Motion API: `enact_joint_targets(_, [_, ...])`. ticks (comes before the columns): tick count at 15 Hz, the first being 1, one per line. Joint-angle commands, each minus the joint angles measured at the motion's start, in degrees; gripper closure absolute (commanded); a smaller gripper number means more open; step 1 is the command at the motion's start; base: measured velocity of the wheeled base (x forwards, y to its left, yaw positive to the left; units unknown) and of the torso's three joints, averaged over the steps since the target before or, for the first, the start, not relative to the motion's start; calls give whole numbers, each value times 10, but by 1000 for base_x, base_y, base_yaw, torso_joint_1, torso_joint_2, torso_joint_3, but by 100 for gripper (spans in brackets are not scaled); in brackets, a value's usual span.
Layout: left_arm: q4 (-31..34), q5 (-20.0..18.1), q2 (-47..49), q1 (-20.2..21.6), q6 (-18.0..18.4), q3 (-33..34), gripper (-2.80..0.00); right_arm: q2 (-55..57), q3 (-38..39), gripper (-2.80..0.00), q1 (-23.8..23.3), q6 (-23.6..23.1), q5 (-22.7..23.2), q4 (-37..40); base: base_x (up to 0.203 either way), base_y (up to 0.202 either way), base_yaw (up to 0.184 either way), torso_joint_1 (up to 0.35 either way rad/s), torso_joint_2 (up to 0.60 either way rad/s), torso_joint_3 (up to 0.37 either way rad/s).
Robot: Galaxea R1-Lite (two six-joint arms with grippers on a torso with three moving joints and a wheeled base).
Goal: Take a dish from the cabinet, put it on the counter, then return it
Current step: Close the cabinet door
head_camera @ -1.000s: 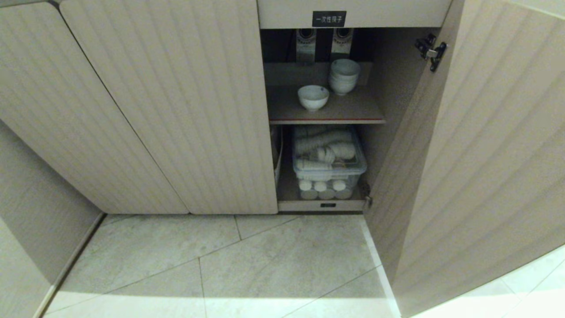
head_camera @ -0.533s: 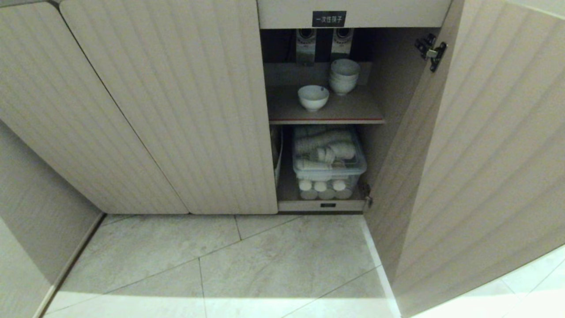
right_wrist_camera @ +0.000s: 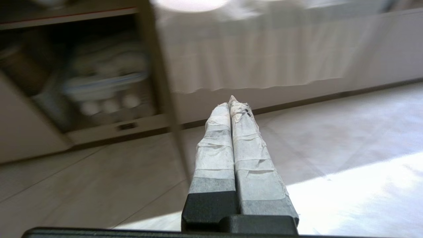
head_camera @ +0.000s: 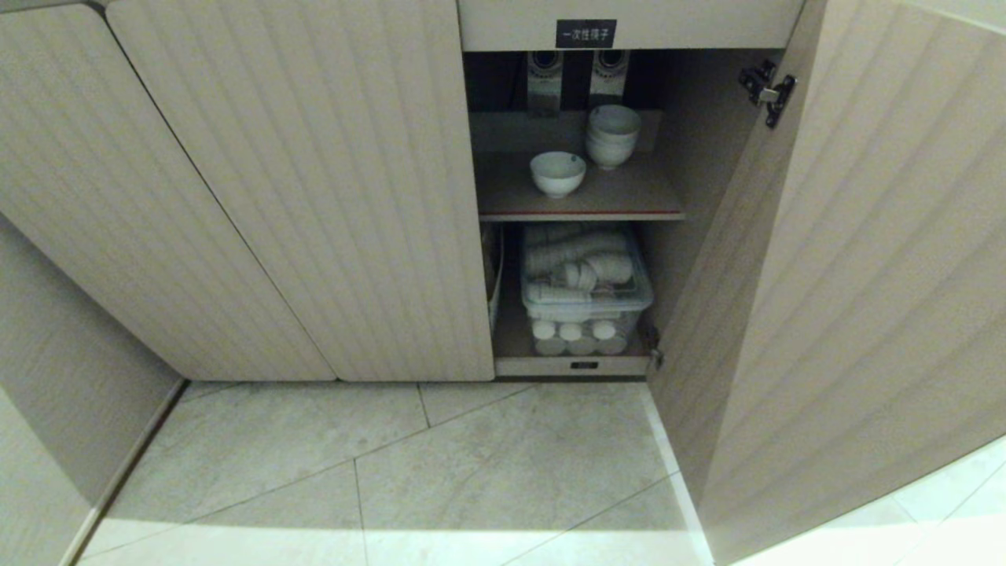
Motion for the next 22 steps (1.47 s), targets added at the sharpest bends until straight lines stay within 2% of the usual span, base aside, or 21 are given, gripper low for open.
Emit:
enact_joint_targets(1, [0,0,0,0,0,0,0,11,-17,0,0,-9,-31,1,0,0,0,0,0,0])
enact_joint_targets(8, [0,0,0,0,0,0,0,92,-81,0,-5,-10,-58,26,0,0,0,0,0,0])
enact_joint_targets(14, [0,0,0,0,0,0,0,189,-126,0,-64,-27,-55,25,0,0,0,0,0,0])
enact_joint_targets(16, [0,0,0,0,0,0,0,207,-128,0,-71,-29,-53,24,0,0,0,0,0,0])
enact_joint_targets(19, [0,0,0,0,0,0,0,226,-128,0,-70,-43,-38,22,0,0,0,0,0,0])
enact_joint_targets(22, [0,0,0,0,0,0,0,243,-133,0,-70,-46,12,24,0,0,0,0,0,0])
